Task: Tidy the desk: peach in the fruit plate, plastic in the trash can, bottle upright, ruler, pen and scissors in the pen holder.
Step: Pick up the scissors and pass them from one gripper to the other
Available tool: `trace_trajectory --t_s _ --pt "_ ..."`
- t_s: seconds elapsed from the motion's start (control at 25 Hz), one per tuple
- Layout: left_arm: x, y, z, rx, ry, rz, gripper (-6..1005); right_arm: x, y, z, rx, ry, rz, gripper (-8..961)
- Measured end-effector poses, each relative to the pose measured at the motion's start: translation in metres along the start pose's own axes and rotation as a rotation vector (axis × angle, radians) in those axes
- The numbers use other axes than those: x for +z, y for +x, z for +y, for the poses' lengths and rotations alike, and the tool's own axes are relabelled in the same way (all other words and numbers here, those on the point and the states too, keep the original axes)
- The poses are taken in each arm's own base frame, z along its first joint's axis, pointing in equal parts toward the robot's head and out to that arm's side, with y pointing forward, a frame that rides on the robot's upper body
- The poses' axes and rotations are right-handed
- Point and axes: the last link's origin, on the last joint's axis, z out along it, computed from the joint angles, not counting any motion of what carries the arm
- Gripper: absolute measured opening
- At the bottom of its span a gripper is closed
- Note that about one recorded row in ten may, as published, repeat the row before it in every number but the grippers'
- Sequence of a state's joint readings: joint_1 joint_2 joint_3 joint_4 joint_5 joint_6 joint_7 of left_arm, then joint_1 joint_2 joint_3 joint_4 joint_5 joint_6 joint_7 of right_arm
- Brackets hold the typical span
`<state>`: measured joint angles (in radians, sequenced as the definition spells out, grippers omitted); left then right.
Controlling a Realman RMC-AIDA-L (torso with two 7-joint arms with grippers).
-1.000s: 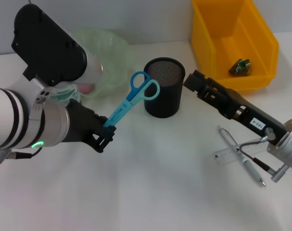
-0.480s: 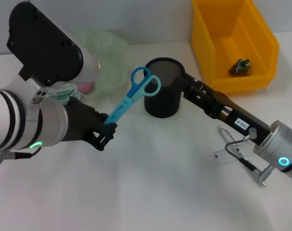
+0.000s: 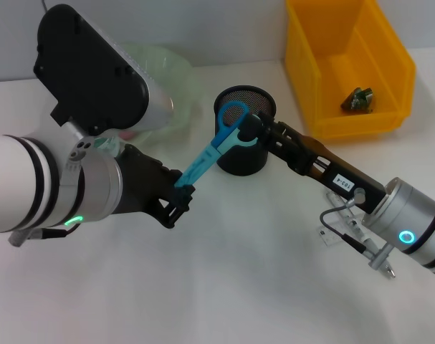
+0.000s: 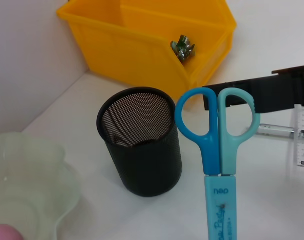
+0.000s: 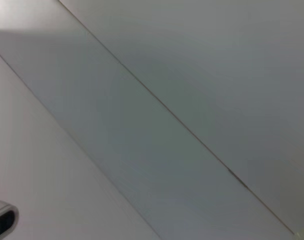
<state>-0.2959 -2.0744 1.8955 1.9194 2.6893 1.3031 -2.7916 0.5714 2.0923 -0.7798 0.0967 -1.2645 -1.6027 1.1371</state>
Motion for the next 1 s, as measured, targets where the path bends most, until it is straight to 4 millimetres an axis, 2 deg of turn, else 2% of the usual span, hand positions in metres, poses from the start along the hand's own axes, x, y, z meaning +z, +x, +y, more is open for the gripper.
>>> trace_trajectory --t_s 0.64,1.0 --pt "0.0011 0.0004 0.0006 0.002 0.000 0.005 306 0.0095 0.0013 -0.0006 0.008 -0.003 0.029 729" --pt "0.0010 0.0006 -0.0007 0.000 0.003 0.007 317 0.0109 0.0013 -0.0005 0.007 -0.005 0.032 508"
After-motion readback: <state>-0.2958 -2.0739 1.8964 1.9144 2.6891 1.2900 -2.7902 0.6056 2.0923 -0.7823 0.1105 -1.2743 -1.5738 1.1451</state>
